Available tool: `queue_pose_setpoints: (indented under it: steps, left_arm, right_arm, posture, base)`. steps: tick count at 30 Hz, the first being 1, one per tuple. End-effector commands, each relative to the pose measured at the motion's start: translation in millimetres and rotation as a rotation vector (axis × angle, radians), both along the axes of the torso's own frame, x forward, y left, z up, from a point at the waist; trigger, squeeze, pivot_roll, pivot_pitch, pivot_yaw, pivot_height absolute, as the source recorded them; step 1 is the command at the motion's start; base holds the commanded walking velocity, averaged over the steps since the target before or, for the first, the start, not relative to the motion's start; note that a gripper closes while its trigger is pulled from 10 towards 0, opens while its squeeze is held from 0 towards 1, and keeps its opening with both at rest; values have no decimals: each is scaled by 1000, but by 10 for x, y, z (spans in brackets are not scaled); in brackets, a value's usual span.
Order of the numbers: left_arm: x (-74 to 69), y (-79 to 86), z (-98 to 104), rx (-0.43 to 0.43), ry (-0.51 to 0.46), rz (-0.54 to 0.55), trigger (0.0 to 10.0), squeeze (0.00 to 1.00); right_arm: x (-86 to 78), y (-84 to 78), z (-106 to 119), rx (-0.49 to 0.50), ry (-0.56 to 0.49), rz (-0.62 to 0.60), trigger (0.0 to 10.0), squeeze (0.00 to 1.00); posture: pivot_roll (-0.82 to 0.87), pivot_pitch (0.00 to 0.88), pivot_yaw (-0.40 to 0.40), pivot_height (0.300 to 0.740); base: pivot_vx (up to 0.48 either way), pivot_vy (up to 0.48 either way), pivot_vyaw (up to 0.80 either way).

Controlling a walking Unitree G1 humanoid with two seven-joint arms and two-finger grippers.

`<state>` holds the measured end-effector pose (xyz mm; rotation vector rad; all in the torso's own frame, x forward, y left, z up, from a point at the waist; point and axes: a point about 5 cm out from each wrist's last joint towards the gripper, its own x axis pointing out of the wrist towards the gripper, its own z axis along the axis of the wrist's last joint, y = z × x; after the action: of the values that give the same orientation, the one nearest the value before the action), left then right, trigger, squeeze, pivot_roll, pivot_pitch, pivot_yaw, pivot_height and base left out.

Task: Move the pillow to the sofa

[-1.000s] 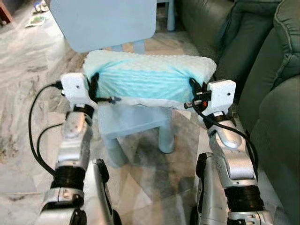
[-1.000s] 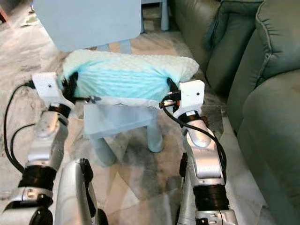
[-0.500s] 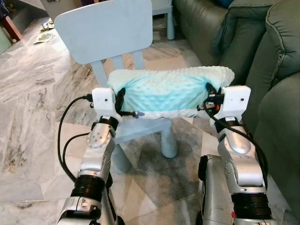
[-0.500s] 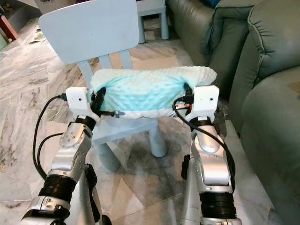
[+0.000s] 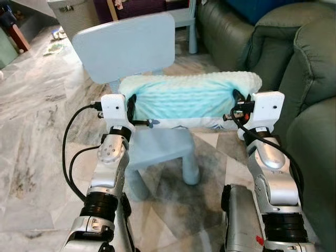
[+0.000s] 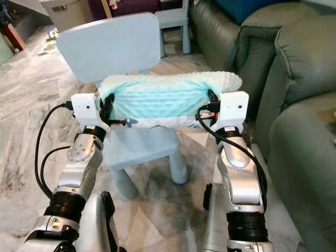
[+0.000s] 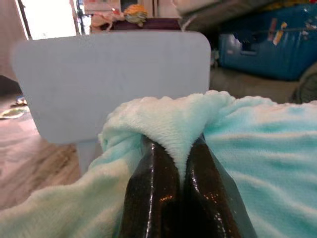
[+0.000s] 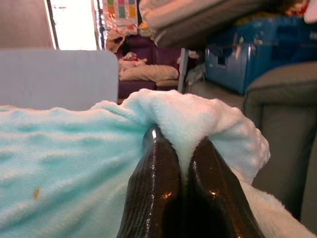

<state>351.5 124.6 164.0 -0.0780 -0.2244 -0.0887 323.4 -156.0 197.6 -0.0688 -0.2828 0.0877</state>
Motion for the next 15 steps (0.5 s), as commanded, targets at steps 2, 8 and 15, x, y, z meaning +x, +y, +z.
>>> queue_pose_setpoints:
  steps: [2,8,15]
  left_arm:
    - [-1,113,-3,12,-7,48,10000,0]
    - [-8,45,-15,26,-10,47,10000,0]
    - [6,7,5,72,-33,27,10000,0]
  right_arm:
    - [7,46,130,5,-43,20,10000,0]
    - [15,57,162,9,-52,24,10000,0]
    - [9,35,211,15,-68,12,10000,0]
  posture:
    - [-224,0,102,526]
    - [-232,0,107,561]
    - [-251,0,117,606]
  base:
    - [0,0,0]
    - [0,0,0]
    - [0,0,0]
